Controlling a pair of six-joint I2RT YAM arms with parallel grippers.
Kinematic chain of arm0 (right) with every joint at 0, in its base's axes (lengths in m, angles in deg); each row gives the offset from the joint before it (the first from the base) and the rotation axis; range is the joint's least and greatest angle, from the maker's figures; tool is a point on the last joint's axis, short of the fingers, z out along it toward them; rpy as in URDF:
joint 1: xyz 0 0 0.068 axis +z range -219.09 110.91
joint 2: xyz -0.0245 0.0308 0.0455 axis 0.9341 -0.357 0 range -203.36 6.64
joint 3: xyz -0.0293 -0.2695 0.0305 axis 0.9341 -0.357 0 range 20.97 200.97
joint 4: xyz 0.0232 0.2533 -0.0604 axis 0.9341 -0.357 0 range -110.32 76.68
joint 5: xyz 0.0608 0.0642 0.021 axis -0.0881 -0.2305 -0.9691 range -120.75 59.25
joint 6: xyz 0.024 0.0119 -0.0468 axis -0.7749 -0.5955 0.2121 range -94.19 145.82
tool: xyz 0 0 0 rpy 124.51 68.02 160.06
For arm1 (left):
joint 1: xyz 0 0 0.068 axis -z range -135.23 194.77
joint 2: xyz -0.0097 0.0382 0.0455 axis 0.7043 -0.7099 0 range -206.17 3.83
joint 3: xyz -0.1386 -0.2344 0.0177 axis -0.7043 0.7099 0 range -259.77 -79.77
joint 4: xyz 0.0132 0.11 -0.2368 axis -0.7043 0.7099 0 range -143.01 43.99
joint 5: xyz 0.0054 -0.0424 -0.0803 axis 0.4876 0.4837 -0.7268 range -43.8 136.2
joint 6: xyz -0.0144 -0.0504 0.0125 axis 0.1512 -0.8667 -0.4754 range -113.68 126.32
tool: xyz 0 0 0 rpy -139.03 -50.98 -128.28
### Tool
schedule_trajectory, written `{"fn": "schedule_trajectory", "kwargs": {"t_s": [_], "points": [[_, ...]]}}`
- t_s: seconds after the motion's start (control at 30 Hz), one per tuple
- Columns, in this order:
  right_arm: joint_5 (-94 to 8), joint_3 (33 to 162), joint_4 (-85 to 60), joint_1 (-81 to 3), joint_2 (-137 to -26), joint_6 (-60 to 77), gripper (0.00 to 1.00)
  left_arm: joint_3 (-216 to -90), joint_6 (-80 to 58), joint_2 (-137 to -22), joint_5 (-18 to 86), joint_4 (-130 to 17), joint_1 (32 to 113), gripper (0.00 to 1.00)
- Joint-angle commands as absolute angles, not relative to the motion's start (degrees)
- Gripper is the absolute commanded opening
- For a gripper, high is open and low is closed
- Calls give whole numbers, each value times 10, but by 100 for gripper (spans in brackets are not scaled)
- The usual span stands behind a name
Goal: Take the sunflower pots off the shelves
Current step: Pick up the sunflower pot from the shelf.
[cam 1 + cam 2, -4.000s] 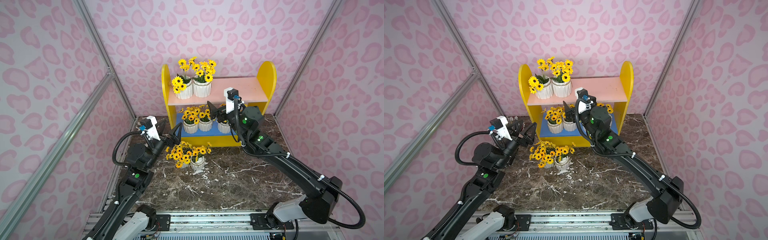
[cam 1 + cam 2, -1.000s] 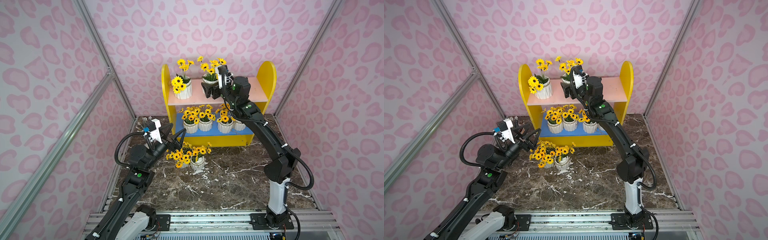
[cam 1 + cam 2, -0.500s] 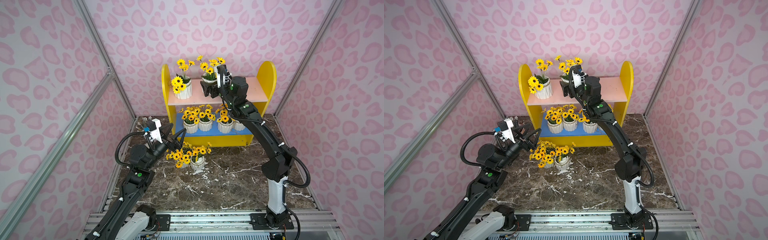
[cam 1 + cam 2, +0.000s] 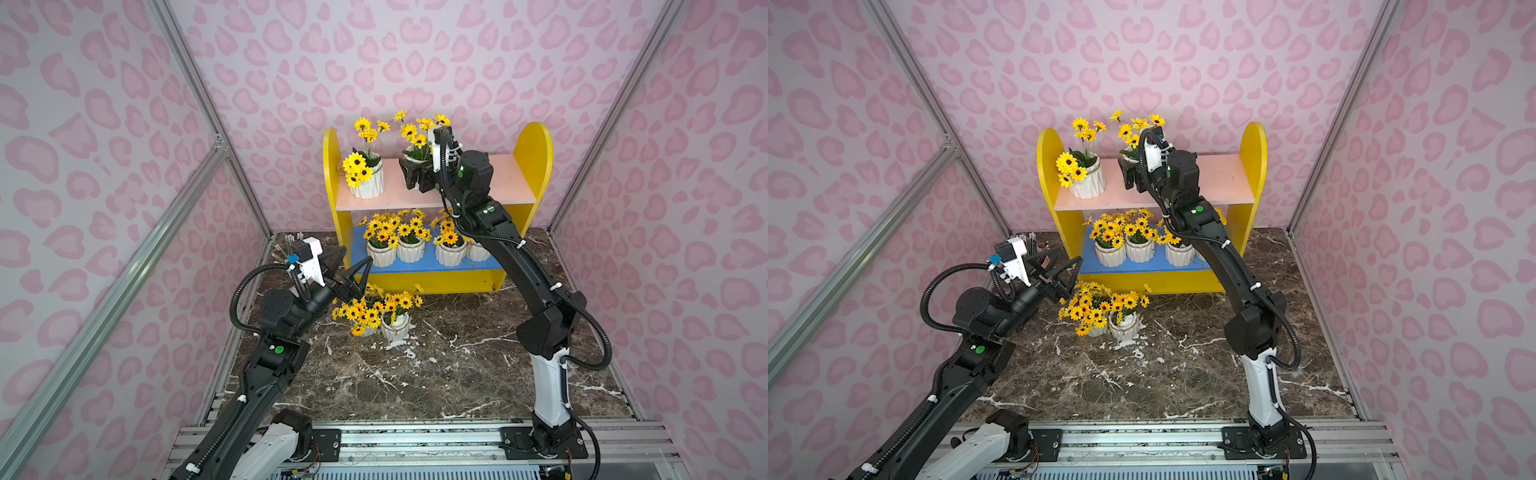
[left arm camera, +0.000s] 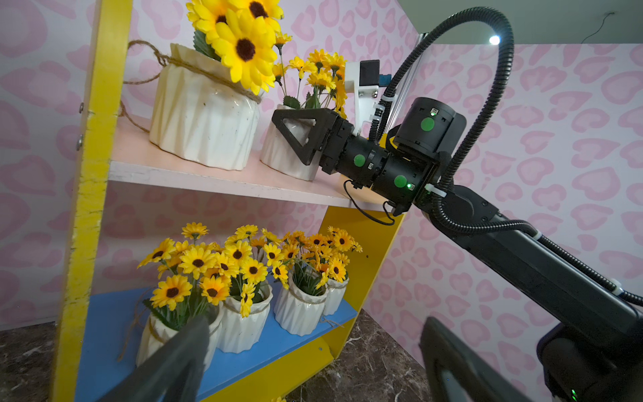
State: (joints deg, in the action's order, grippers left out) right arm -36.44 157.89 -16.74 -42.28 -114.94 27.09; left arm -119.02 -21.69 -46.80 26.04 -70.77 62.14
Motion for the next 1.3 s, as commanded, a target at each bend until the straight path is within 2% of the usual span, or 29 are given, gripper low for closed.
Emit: {"fn": "schedule_trajectory", "kwargs": {"t_s": [0.0,0.3,0.43,0.57,0.63,0.7,0.73,0.9,1.1,1.27], "points": [[-364,1604,-170,-423,-1160,265,99,-1191,-217,-469,258,-724,622,97],[-385,1603,-176,-427,-1168,264,99,-1192,-216,-469,253,-724,621,97],[-399,1602,-179,-429,-1168,265,87,-1192,-214,-469,252,-723,621,97],[-421,1602,-180,-430,-1163,270,67,-1192,-214,-470,251,-723,621,97],[-435,1601,-179,-432,-1161,272,44,-1192,-213,-470,250,-724,621,97],[-438,1602,-176,-432,-1159,271,7,-1192,-213,-470,249,-724,621,97],[-442,1601,-174,-432,-1157,272,0,-1192,-213,-469,250,-723,622,97],[-435,1573,-133,-425,-1128,279,0,-1193,-212,-471,244,-725,622,97],[-401,1477,-38,-420,-1058,286,0,-1192,-213,-470,237,-728,621,96],[-392,1459,-45,-420,-1038,302,0,-1191,-213,-468,237,-730,622,96]]}}
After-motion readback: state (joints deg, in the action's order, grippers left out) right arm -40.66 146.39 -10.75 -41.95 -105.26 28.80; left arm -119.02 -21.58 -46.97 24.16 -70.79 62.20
